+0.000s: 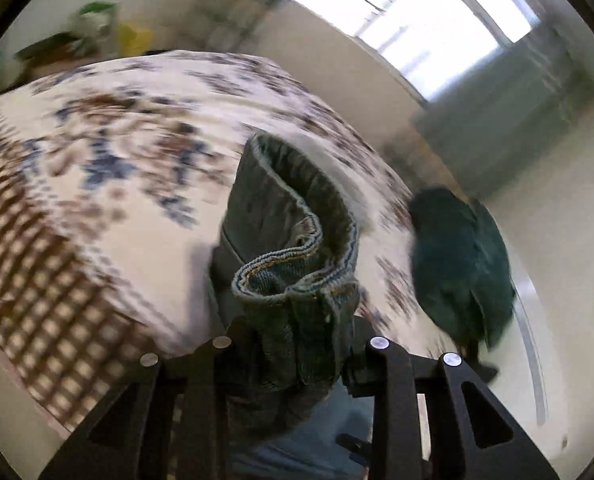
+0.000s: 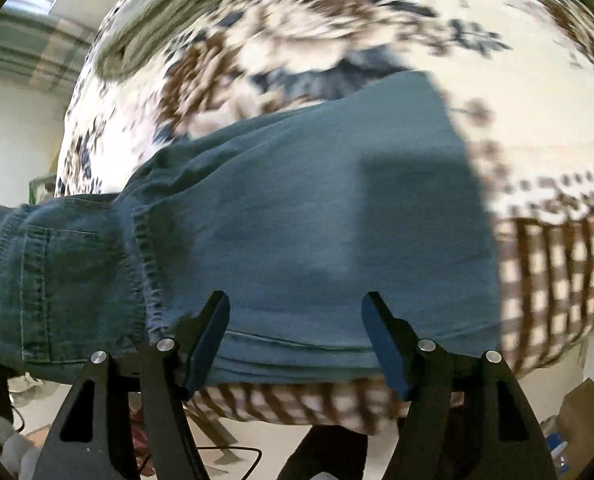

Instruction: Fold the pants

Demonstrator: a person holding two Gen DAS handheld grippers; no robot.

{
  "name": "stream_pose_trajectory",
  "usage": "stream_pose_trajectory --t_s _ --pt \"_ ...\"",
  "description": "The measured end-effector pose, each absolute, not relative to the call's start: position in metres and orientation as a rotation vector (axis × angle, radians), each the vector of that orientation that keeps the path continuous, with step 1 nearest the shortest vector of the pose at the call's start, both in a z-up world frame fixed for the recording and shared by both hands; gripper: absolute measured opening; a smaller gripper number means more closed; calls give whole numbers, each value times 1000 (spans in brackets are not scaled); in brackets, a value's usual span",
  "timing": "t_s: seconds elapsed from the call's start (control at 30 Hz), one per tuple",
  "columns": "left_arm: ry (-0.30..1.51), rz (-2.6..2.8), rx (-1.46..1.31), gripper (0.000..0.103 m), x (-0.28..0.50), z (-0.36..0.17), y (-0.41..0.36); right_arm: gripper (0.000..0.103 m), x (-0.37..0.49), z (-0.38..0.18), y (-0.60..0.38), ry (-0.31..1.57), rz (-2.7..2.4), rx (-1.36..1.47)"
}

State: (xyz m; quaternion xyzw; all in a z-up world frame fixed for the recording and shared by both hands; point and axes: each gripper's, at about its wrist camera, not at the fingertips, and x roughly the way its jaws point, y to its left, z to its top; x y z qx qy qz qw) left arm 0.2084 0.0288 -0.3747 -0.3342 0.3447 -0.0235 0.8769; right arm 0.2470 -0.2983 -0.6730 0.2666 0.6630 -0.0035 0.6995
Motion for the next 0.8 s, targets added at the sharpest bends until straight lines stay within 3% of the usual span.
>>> stream_pose_trajectory --t_s 0.2,0.37,0.53,0.67,0.77,0.8 --pt "834 -243 -592 26 211 -391 -104 71 218 -661 -385 1448 -83 627" --pt "969 -389 -454 26 207 -440 -214 71 190 -652 -458 1423 -167 616" --pt "1114 -436 -275 27 195 -485 -282 71 164 -643 -521 1411 -253 602" --pt "1226 -381 -239 30 195 -500 -291 71 155 -638 -552 1407 -268 631" --pt "1235 -374 -272 44 198 -486 -288 79 155 -641 -560 1404 -219 679" --pt "1248 -388 -269 60 200 -482 -288 79 158 -644 -559 1405 -191 699"
